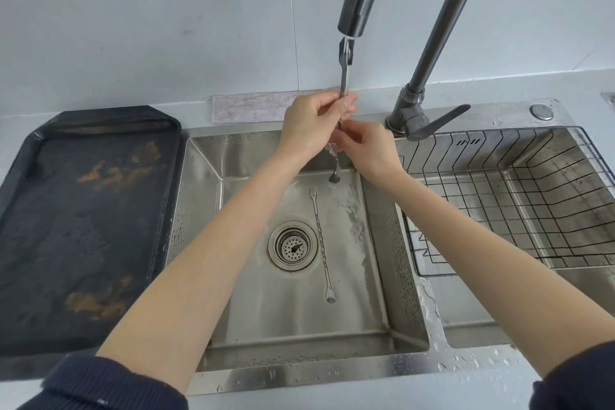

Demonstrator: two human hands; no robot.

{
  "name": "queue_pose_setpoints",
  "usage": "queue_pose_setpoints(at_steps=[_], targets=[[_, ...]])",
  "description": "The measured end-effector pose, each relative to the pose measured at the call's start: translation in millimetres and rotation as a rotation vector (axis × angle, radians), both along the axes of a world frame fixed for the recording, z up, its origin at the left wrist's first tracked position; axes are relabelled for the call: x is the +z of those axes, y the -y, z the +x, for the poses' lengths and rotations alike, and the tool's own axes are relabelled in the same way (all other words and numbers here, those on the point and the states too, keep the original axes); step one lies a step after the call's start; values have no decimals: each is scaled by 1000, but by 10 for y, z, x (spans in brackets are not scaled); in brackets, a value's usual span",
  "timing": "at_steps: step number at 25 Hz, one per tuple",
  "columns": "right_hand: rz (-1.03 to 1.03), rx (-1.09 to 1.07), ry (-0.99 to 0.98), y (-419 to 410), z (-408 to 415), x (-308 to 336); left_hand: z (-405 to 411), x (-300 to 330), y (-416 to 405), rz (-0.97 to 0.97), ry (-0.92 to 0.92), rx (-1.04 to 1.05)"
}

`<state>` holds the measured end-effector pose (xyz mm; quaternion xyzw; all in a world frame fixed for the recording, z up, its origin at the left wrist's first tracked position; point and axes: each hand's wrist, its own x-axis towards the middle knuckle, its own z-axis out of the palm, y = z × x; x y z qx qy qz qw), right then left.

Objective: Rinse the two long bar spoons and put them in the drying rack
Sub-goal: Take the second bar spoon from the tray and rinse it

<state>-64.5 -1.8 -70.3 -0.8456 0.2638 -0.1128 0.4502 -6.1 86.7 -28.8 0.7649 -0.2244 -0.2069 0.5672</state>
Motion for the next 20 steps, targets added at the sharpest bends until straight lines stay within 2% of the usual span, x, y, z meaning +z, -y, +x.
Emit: queue_pose_setpoints(at_steps=[12,16,20], targets=[[7,6,-48,7,-42,-78,-7,-59,42,141,55,-96],[34,49,-152,-31,-108,-269,31,-199,4,135,42,-98],[79,68,-270,-86,-191,-545,77,-347,-51,123,-61,-66]])
